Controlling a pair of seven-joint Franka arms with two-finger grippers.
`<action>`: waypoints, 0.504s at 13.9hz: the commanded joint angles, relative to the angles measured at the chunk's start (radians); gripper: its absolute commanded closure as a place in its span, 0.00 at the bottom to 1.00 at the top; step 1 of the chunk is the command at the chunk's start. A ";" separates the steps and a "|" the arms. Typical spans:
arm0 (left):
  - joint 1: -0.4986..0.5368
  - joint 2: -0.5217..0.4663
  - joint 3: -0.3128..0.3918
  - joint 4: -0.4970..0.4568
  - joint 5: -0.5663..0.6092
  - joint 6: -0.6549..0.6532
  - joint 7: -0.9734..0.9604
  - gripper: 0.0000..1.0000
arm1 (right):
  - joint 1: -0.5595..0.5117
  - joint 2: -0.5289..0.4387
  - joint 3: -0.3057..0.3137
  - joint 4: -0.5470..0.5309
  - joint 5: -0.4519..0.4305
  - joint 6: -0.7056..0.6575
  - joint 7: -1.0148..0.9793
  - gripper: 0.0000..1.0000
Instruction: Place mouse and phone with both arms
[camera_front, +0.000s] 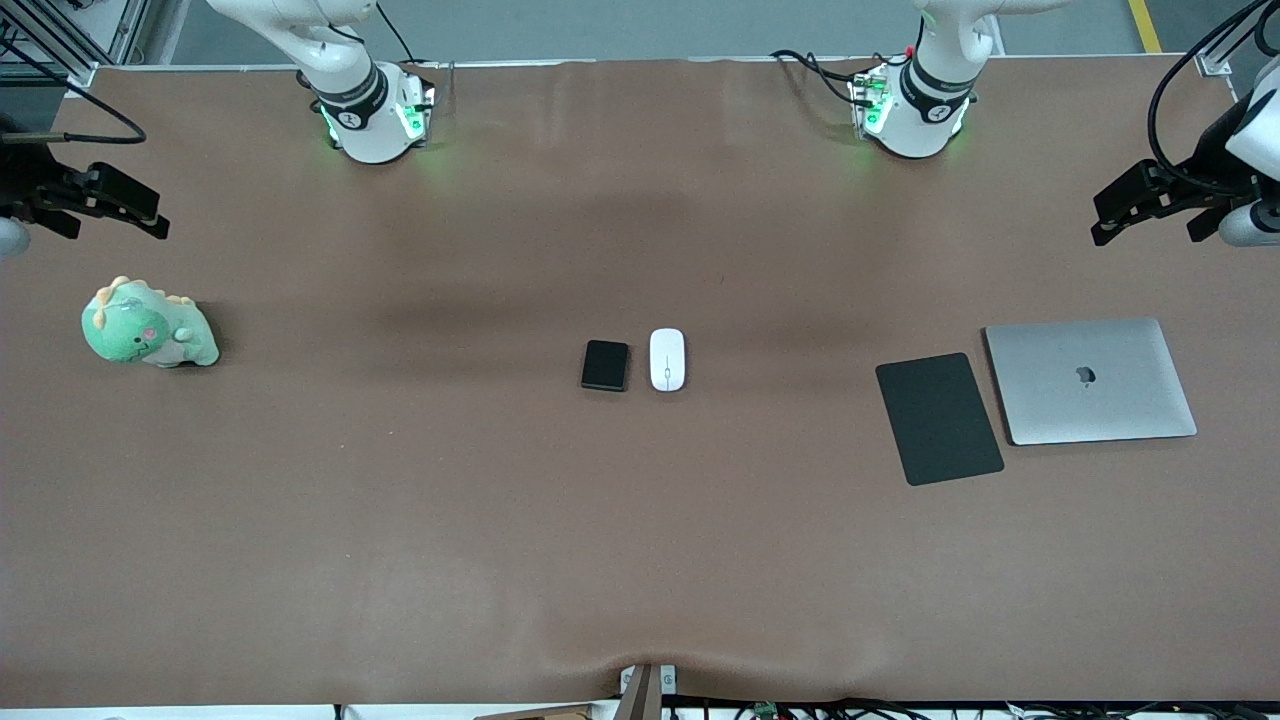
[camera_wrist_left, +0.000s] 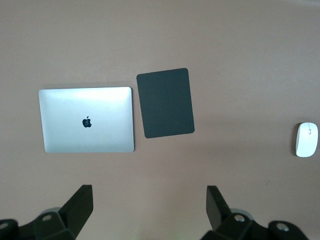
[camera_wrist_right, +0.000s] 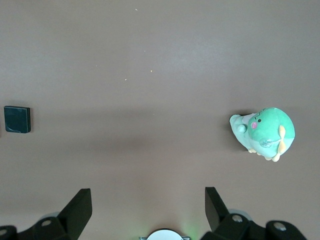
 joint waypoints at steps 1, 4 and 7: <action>0.003 0.034 -0.009 0.024 0.018 -0.021 0.014 0.00 | -0.022 -0.001 0.015 0.004 0.003 -0.001 -0.009 0.00; -0.034 0.078 -0.025 0.024 0.010 0.002 0.004 0.00 | -0.022 -0.001 0.015 0.004 0.003 -0.001 -0.009 0.00; -0.076 0.135 -0.049 0.017 0.007 0.033 -0.044 0.00 | -0.022 -0.001 0.015 0.005 0.003 -0.001 -0.009 0.00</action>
